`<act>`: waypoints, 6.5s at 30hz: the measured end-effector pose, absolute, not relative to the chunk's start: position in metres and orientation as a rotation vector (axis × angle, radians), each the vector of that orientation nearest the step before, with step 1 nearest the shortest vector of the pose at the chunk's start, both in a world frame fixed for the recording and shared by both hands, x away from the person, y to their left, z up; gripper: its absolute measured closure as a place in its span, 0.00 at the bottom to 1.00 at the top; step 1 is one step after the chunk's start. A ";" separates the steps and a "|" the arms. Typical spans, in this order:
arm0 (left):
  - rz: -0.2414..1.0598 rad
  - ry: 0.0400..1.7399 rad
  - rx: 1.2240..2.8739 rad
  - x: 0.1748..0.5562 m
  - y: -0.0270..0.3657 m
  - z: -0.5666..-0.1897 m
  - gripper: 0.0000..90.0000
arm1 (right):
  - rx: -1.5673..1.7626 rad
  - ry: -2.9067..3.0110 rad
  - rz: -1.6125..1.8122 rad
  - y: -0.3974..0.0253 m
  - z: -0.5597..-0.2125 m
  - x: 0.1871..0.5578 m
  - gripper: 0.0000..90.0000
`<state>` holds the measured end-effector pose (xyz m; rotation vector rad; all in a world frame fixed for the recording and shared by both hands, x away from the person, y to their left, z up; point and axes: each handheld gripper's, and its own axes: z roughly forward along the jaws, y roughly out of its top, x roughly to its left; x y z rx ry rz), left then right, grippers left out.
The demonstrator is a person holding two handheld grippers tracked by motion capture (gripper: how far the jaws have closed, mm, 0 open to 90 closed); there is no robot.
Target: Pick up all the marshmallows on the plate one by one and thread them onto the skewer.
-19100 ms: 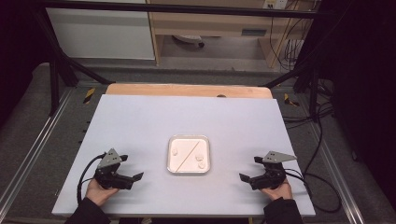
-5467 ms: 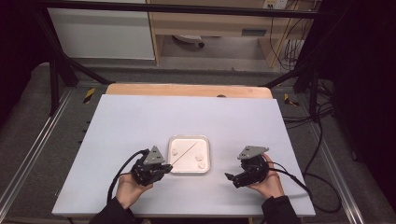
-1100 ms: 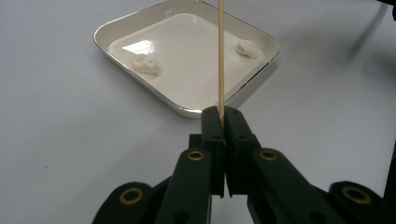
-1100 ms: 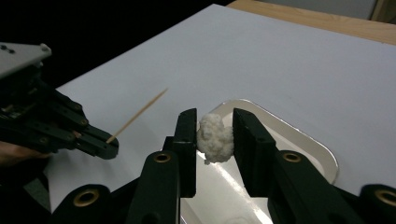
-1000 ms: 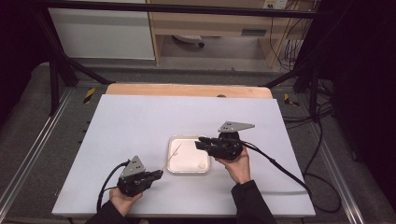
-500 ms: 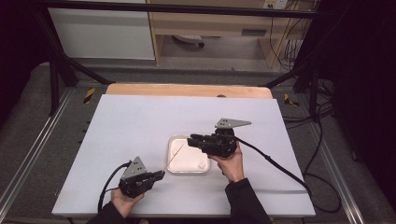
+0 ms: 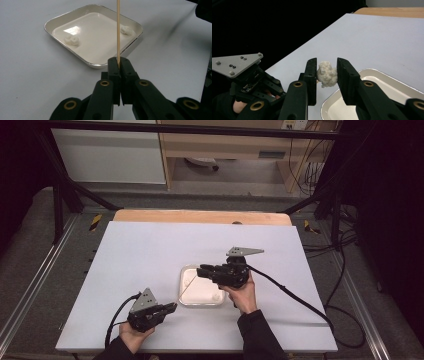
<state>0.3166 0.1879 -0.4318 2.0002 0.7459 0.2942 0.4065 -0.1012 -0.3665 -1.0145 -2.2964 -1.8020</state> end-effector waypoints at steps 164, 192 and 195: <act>0.392 0.728 1.948 0.314 0.170 -0.428 0.99 | -0.865 -2.267 -1.665 -0.055 -0.423 0.376 0.80; 0.336 0.789 1.958 0.320 0.181 -0.433 0.99 | -1.022 -2.736 -1.462 -0.111 -0.413 0.395 0.07; 0.332 0.793 1.965 0.320 0.181 -0.434 0.99 | -1.038 -2.749 -1.420 -0.116 -0.419 0.397 0.06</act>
